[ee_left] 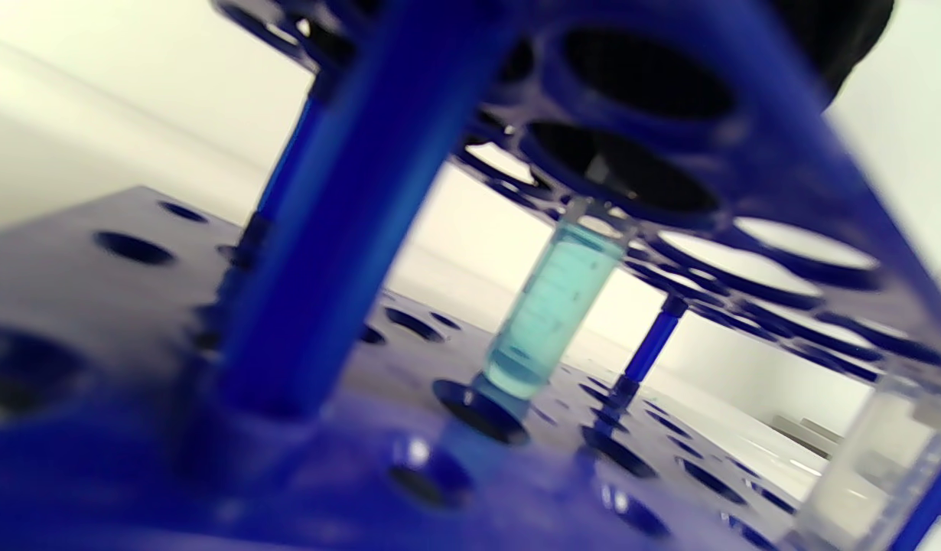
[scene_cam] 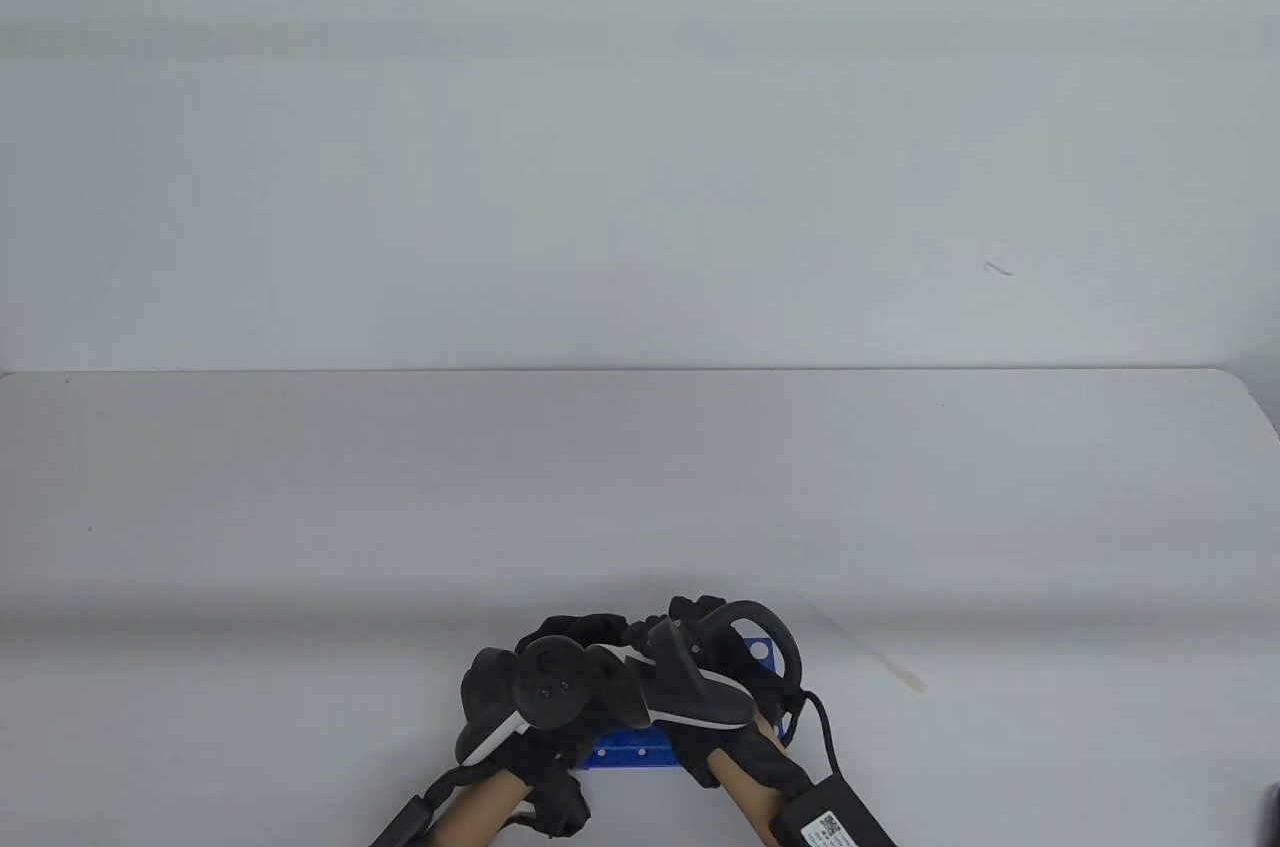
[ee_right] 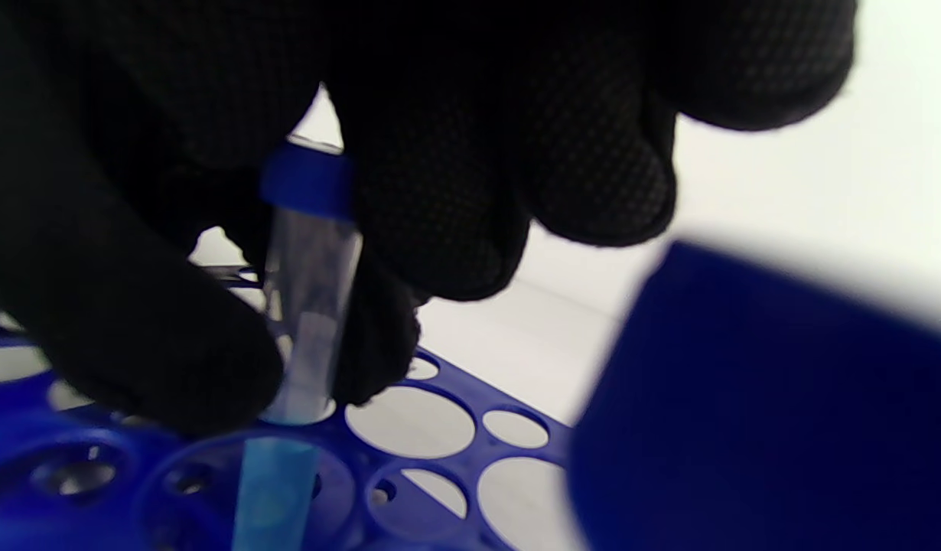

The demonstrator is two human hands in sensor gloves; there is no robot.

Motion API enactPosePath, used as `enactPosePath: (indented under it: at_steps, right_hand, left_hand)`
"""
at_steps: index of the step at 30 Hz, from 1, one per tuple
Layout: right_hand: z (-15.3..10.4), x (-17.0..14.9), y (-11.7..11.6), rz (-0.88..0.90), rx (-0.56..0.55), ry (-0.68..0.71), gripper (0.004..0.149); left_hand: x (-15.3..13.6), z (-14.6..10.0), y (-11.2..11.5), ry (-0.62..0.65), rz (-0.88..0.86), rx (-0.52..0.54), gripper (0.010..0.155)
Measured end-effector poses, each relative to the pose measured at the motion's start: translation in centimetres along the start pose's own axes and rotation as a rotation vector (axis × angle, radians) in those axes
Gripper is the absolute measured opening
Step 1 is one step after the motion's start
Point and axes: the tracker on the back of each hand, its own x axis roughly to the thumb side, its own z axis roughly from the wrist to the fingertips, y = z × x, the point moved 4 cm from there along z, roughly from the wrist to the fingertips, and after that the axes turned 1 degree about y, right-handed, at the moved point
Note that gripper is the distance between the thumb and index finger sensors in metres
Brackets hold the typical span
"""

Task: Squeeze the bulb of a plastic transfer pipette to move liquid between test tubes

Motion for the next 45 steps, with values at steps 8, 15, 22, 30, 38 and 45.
enactPosePath:
  at_steps: [8, 15, 22, 30, 38, 45]
  right_hand:
    - [-0.3, 0.4, -0.2, 0.034, 0.047, 0.075, 0.05]
    - [-0.4, -0.9, 0.2, 0.066, 0.019, -0.021, 0.06]
    - [-0.1, -0.3, -0.5, -0.021, -0.02, -0.057, 0.054]
    - [-0.2, -0.5, -0.4, 0.071, 0.09, -0.02, 0.055]
    - [0.0, -0.4, -0.8, 0.013, -0.021, -0.057, 0.055]
    - [-0.2, -0.1, -0.6, 0.085, 0.108, 0.004, 0.051]
  left_hand:
    - [0.0, 0.0, 0.0, -0.002, 0.004, 0.001, 0.052]
    - [0.1, 0.0, 0.0, -0.001, 0.008, 0.003, 0.052]
    - [0.1, 0.0, 0.0, -0.001, 0.008, 0.003, 0.051]
    - [0.1, 0.0, 0.0, -0.001, 0.009, 0.004, 0.052]
    - [0.1, 0.0, 0.0, -0.001, 0.009, 0.004, 0.051]
    - [0.1, 0.0, 0.0, -0.002, 0.013, 0.005, 0.052]
